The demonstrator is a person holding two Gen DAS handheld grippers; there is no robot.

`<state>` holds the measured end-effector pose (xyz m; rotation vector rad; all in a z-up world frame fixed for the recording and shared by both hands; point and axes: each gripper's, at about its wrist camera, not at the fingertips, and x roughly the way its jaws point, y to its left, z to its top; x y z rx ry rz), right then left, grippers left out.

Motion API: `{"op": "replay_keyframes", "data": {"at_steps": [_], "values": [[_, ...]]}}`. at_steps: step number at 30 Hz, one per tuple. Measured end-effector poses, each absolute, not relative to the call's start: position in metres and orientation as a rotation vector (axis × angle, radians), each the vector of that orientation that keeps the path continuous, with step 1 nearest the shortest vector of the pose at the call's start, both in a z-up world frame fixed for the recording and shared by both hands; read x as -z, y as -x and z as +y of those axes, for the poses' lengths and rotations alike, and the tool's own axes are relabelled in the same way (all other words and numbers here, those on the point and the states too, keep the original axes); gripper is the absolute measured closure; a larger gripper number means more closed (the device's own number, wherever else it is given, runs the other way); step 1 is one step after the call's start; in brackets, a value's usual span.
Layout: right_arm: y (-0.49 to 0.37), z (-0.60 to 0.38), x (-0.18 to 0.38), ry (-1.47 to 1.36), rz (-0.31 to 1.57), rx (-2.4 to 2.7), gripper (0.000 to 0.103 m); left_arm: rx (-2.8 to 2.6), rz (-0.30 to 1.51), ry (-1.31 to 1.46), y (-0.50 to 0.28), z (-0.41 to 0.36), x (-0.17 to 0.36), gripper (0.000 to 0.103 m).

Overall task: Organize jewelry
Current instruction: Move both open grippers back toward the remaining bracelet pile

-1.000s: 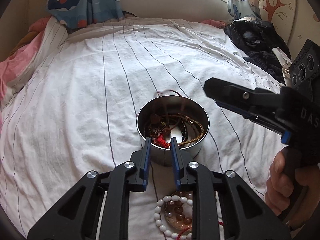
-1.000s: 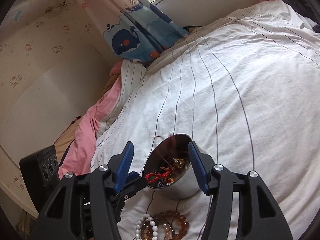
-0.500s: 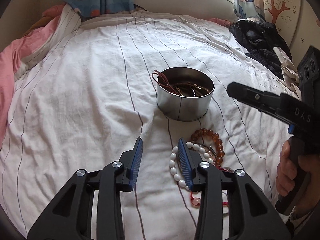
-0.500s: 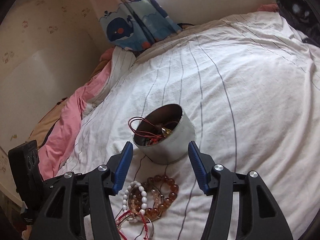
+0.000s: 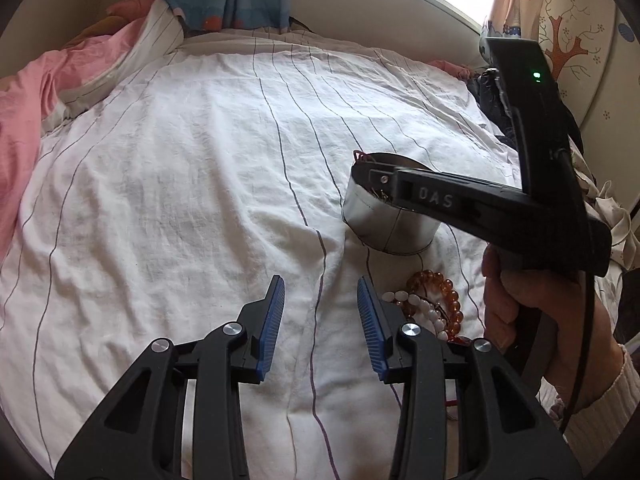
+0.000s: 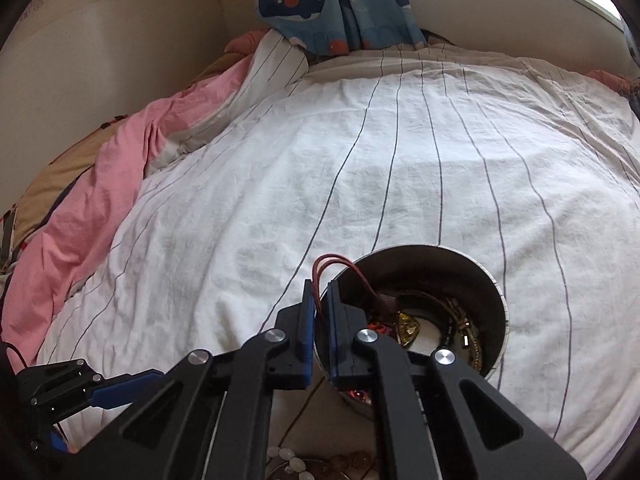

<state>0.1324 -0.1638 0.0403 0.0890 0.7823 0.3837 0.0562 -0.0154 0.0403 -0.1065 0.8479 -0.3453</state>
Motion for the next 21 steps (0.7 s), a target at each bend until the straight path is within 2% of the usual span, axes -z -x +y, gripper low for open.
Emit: {"op": "replay_keyframes", "data": {"at_steps": [10,13,14,15,16,17,21], "values": [[-0.096,-0.204,-0.092,-0.1,0.556,-0.317,0.1,0.381,0.844,0.094,-0.053,-0.026,-0.04,0.067],[-0.098,-0.2,-0.09,-0.122,0.584,-0.357,0.099,0.378,0.843,0.105,-0.055,-0.025,-0.041,0.067],[-0.1,-0.199,-0.085,-0.14,0.604,-0.368,0.098,0.377,0.839,0.112,-0.058,-0.024,-0.042,0.067],[-0.099,-0.198,-0.081,-0.148,0.618,-0.373,0.081,0.377,0.833,0.116,-0.062,-0.025,-0.045,0.067],[-0.096,-0.198,-0.078,-0.153,0.618,-0.373,0.071,0.38,0.828,0.124,-0.067,-0.027,-0.047,0.066],[-0.092,-0.201,-0.077,-0.162,0.613,-0.372,0.066,0.386,0.823,0.134,-0.072,-0.03,-0.049,0.065],[-0.071,-0.217,-0.075,-0.177,0.63,-0.35,0.066,0.405,0.796,0.15,-0.102,-0.05,-0.059,0.055]]}}
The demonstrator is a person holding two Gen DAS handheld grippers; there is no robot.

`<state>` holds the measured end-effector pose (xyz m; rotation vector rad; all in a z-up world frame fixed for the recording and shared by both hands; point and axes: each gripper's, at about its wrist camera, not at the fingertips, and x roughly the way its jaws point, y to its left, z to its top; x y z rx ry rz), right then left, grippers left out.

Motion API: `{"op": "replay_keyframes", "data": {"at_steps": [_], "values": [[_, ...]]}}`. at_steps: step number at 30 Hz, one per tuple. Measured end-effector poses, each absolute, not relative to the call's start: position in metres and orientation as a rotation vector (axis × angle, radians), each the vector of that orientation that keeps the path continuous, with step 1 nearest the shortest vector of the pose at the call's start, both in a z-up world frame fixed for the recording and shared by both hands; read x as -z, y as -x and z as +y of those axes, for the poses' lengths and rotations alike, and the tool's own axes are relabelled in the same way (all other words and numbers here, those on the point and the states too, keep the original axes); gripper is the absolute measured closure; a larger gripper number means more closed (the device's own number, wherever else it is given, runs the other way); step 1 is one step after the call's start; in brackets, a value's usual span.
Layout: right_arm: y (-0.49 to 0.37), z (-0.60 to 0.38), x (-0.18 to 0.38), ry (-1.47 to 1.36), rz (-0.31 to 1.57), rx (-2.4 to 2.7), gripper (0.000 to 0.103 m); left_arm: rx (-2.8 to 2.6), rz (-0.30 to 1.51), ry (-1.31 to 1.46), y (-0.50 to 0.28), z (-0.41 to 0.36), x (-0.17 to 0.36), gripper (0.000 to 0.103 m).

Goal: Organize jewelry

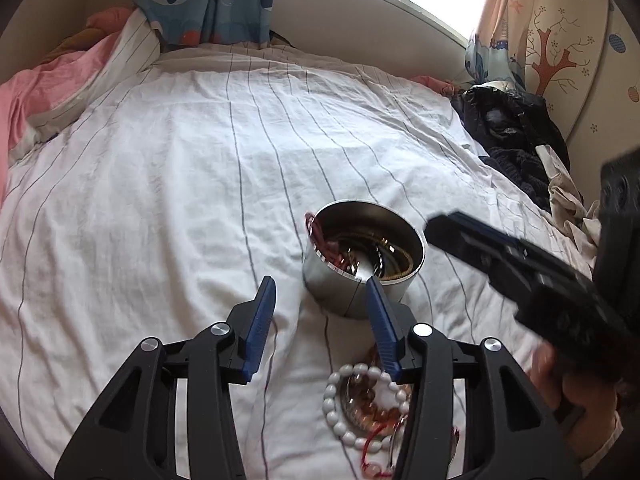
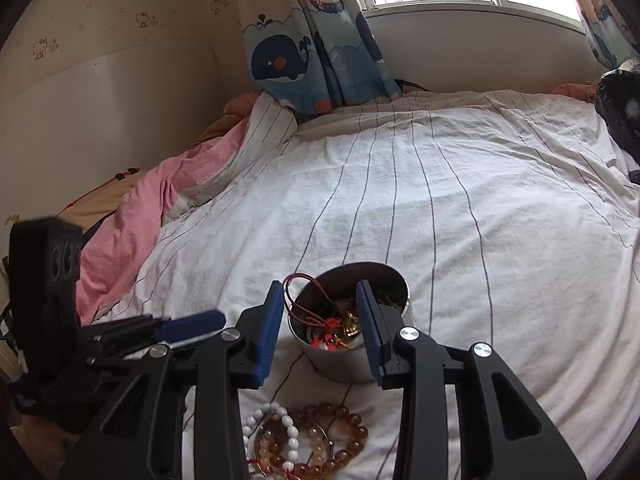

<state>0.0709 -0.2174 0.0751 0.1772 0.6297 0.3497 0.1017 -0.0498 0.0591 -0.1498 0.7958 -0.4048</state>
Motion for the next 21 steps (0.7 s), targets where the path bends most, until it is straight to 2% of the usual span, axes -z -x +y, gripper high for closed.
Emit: {"op": "replay_keyframes", "data": {"at_steps": [3,6,9,10,21], "values": [[-0.058,-0.233,-0.074,-0.198,0.652,-0.325,0.066,0.372,0.795,0.148,-0.125,-0.066,-0.061,0.048],[-0.055,-0.247,-0.069,-0.247,0.663,-0.318,0.065,0.301,0.835,0.145,-0.148,-0.077,-0.053,0.048],[-0.057,-0.255,-0.066,-0.284,0.664,-0.31,0.065,0.258,0.878,0.087,-0.162,-0.085,-0.045,0.095],[-0.057,-0.257,-0.066,-0.291,0.664,-0.308,0.065,0.254,0.874,0.067,-0.162,-0.088,-0.046,0.1],[-0.059,-0.282,-0.064,-0.361,0.692,-0.267,0.065,0.456,0.734,0.09,-0.135,-0.116,-0.107,0.101]]}}
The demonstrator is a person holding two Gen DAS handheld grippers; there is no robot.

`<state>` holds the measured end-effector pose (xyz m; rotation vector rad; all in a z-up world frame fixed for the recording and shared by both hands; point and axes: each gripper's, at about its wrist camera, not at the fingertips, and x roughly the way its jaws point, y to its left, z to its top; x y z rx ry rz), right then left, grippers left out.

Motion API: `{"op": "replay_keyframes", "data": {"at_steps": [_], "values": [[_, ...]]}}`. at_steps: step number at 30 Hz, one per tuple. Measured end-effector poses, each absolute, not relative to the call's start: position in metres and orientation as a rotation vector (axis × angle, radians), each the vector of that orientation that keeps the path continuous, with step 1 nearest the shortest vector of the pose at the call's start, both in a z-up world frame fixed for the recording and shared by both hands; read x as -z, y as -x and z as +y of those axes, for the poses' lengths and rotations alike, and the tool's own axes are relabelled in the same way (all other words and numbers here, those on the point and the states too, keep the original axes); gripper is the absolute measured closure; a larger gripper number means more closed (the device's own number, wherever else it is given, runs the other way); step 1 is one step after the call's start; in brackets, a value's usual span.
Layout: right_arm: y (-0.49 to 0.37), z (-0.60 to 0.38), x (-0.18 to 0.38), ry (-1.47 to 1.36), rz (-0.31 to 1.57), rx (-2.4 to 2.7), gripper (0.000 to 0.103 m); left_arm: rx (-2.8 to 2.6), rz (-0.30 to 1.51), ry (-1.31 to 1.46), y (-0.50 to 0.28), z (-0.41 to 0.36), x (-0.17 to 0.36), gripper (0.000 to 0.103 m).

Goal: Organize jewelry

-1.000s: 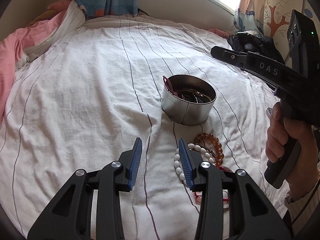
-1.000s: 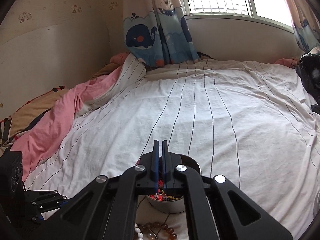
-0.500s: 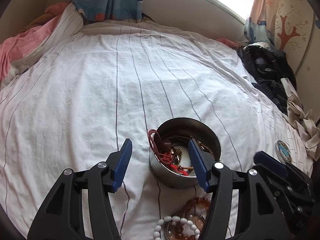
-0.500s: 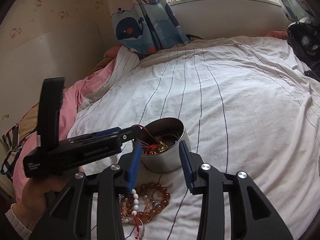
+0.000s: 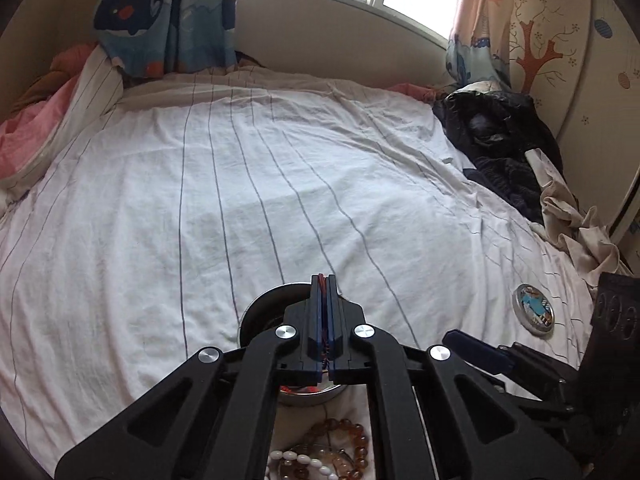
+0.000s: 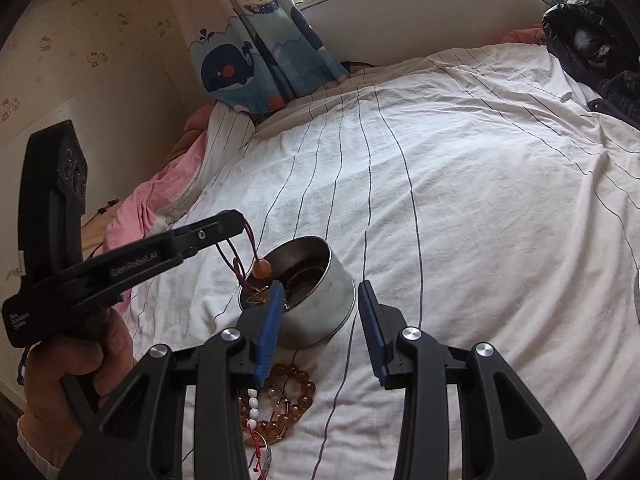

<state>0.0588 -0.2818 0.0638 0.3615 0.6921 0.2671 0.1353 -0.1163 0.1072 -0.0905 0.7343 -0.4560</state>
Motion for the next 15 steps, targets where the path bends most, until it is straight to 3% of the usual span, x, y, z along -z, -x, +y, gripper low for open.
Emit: {"op": "replay_keyframes", "data": {"at_steps": [6,11,15], "values": [[-0.057,-0.294,-0.068,-0.397,0.673,-0.255,0.064,0.581,0.72,0.224,-0.14,-0.125,-0.112,0.101],[-0.059,-0.299,-0.067,-0.416,0.676,-0.248,0.062,0.383,0.936,0.157,-0.169,-0.12,-0.064,0.1],[-0.059,-0.3,-0.067,-0.418,0.68,-0.244,0.061,0.276,0.948,0.063,-0.165,-0.107,-0.051,0.085]]}}
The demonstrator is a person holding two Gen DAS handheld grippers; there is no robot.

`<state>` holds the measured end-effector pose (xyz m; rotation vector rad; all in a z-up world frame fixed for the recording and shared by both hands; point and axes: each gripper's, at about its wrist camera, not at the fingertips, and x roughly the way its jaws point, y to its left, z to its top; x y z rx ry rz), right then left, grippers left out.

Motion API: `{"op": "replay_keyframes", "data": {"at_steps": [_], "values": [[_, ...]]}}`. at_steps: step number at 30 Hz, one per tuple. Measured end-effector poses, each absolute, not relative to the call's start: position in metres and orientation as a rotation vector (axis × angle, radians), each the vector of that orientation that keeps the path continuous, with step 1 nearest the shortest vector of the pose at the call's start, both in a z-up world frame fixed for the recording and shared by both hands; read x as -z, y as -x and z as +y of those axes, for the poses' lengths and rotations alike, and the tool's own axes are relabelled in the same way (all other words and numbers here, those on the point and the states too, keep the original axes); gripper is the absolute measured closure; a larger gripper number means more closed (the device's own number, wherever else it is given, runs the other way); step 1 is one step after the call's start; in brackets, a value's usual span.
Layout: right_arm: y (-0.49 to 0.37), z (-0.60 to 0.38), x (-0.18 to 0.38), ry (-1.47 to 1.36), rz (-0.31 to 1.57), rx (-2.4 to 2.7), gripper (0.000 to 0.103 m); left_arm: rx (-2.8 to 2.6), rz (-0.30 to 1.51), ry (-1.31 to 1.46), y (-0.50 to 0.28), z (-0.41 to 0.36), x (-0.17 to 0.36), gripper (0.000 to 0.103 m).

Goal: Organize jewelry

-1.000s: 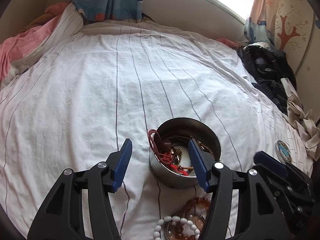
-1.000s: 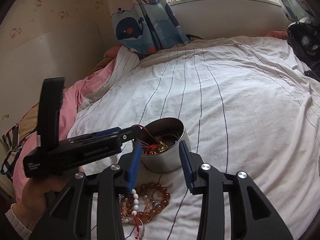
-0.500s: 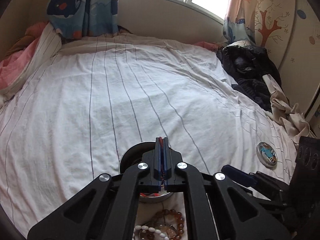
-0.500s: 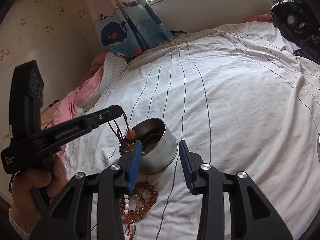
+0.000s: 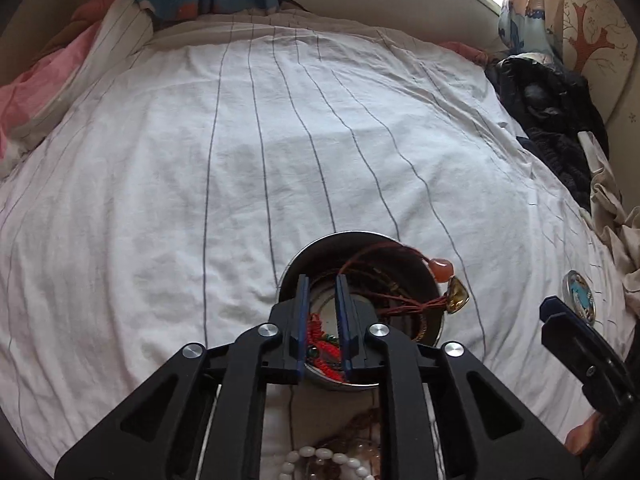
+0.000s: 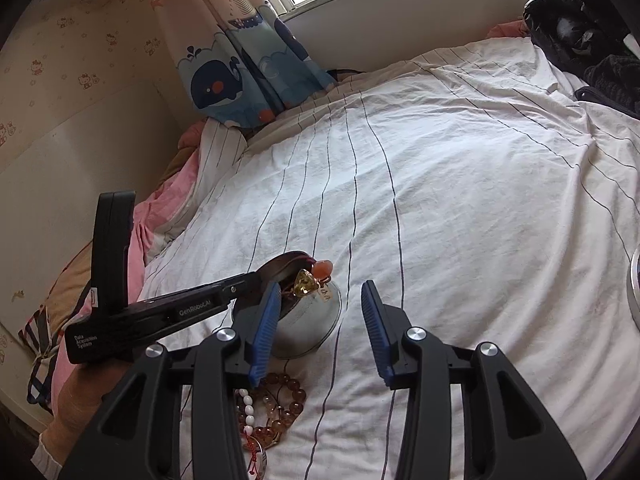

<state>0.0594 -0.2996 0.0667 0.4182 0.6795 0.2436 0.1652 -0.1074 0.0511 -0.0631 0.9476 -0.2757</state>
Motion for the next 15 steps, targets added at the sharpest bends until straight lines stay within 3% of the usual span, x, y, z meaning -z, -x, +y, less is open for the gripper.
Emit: {"op": "replay_keyframes", "data": {"at_steps": [8,10,15], "values": [[-0.071,-0.313,-0.044,-0.551,0.743,-0.264,0.055,0.208,0.897,0.002,-0.161,-0.093,-0.062,0.083],[-0.079,-0.315,-0.037,-0.548,0.771,-0.248,0.047,0.232,0.875,0.009,-0.154,-0.093,-0.065,0.075],[-0.113,-0.304,-0.031,-0.434,0.779,-0.172,0.047,0.263,0.847,0.036,-0.135,-0.084,-0.067,0.065]]}}
